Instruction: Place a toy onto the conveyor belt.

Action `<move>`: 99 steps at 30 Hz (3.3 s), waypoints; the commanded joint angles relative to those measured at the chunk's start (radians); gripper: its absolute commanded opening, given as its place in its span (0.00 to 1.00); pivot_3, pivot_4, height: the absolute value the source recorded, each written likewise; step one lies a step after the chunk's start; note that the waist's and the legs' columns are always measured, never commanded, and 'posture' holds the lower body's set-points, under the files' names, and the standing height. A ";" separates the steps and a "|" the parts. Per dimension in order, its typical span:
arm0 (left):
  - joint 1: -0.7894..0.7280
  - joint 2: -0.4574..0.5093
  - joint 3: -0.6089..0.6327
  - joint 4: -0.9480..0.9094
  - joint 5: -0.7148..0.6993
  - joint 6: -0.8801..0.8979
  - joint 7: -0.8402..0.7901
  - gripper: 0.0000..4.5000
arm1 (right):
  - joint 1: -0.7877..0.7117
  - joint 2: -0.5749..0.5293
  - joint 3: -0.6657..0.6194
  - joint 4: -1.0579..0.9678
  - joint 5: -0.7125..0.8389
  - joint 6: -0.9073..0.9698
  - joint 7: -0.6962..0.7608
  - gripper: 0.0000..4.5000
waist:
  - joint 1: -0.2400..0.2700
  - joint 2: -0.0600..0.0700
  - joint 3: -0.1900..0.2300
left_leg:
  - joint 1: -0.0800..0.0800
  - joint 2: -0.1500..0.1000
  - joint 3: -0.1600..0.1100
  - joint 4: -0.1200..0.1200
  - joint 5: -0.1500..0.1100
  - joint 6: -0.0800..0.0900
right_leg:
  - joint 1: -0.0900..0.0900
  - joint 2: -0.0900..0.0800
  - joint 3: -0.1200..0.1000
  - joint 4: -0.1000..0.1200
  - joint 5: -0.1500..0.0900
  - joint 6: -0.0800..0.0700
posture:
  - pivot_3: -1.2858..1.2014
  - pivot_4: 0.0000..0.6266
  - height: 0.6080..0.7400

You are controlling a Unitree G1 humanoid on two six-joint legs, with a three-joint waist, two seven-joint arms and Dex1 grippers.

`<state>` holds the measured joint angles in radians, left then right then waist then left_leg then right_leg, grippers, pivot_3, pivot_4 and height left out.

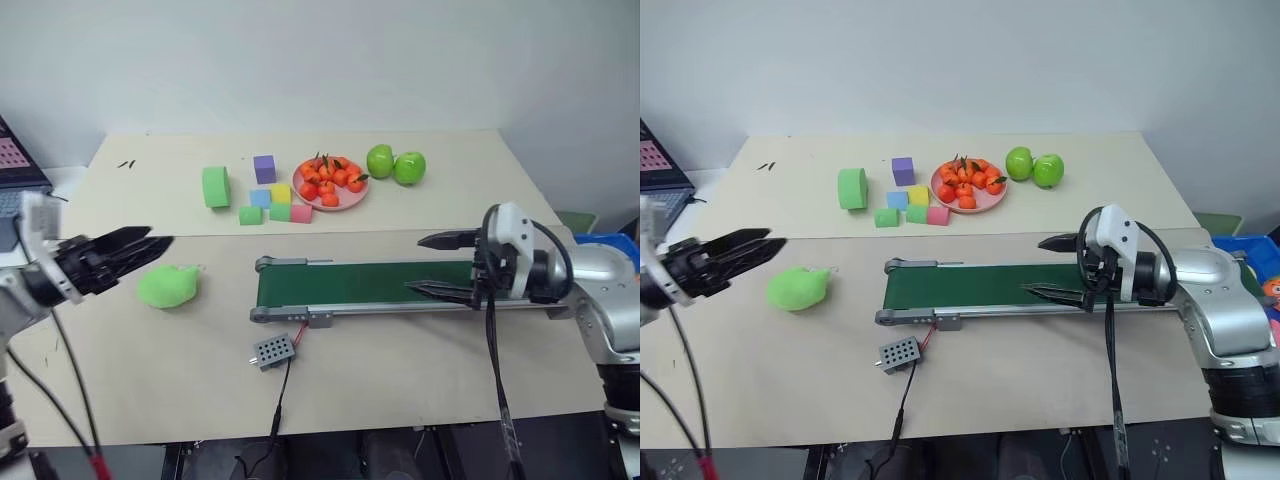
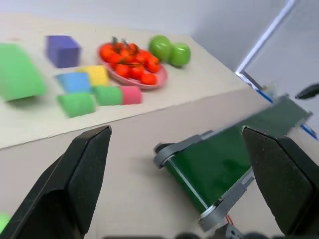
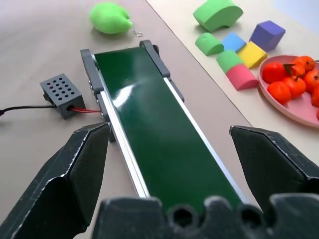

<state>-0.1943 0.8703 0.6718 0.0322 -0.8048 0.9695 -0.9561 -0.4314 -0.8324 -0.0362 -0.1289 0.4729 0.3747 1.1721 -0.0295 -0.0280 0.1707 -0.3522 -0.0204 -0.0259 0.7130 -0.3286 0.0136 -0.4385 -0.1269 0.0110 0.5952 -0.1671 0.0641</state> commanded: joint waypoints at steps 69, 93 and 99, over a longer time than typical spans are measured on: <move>-0.239 -0.431 0.095 0.121 -0.274 -0.098 0.575 0.00 | -0.103 -0.029 -0.010 -0.007 -0.014 0.006 0.042 1.00 | 0.017 -0.002 -0.002 | -0.001 -0.001 0.001 -0.001 0.006 -0.012 | 0.000 -0.001 -0.001 0.000 0.001 -0.001 | 0.52 0.24 0.99; -0.266 -0.046 -0.809 0.024 1.256 -1.668 0.543 0.00 | -0.034 -0.016 -0.045 -0.053 -0.003 0.013 -0.022 1.00 | 0.020 -0.003 0.000 | -0.003 -0.001 0.005 -0.003 0.001 -0.002 | 0.000 -0.001 -0.001 -0.001 0.002 -0.001 | 0.52 0.24 0.99; -0.300 -0.012 -0.824 0.128 1.387 -1.812 0.627 0.00 | -0.020 -0.012 -0.052 -0.068 0.002 0.020 -0.041 1.00 | 0.018 -0.003 0.000 | -0.003 -0.001 0.006 -0.002 0.001 -0.002 | 0.000 -0.001 -0.001 -0.001 0.002 -0.001 | 0.52 0.24 0.99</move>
<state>-0.4664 0.8361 -0.1558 0.1474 0.5511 -0.7902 -0.3692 -0.4514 -0.8351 -0.0498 -0.1626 0.4538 0.3860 1.1417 -0.0119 -0.0308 0.1704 -0.3551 -0.0209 -0.0201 0.7105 -0.3275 0.0115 -0.4388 -0.1275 0.0097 0.5942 -0.1651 0.0635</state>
